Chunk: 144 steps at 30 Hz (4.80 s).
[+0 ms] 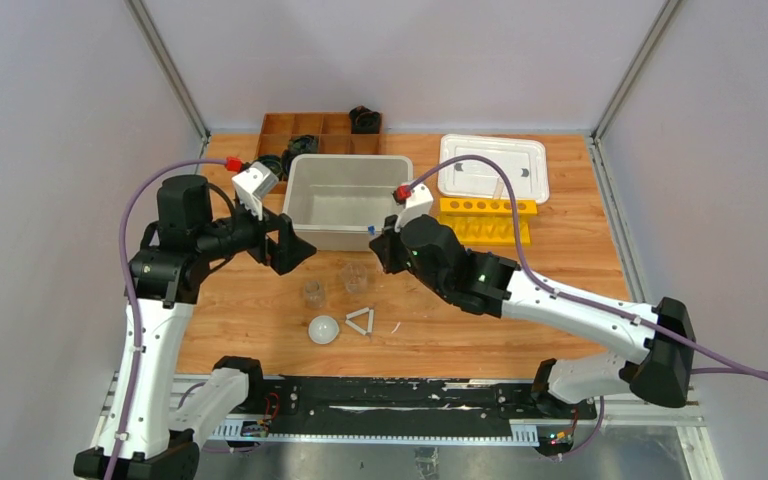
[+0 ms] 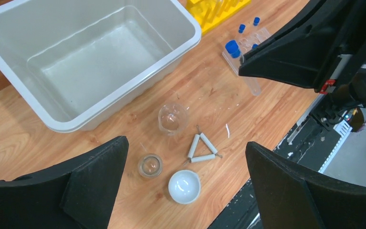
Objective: Organize the chemistry lab equipment
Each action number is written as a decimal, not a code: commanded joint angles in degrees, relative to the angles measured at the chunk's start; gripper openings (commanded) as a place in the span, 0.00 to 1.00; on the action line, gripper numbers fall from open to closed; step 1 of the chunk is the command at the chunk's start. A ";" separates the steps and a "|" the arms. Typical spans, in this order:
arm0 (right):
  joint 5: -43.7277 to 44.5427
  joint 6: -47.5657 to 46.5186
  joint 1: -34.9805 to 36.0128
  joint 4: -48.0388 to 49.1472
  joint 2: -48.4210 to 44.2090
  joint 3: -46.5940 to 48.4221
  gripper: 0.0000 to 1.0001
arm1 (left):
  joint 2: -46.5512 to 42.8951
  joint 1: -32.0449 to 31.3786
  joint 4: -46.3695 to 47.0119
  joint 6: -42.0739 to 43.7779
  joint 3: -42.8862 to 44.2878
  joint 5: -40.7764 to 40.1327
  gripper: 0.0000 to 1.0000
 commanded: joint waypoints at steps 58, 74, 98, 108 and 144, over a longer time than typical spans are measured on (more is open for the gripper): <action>-28.47 4.92 -1.01 -15.26 21.55 38.12 0.51 | -5.82 -0.09 4.76 6.90 -10.84 8.12 0.00; -36.01 7.64 -4.49 -16.03 21.95 35.77 0.00 | -5.91 -0.09 0.66 14.40 -9.72 5.42 0.13; 2.44 0.42 -22.71 -42.63 -18.21 0.73 0.00 | -1.23 -0.11 0.64 8.25 -5.18 -5.01 1.00; 6.21 2.81 -24.09 -33.17 -17.27 -13.02 0.00 | -1.82 -0.13 0.66 8.33 -6.11 -3.96 1.00; 9.74 2.49 -24.09 -10.25 -17.33 -30.19 0.00 | -2.37 -0.09 0.66 8.70 -6.51 -4.20 1.00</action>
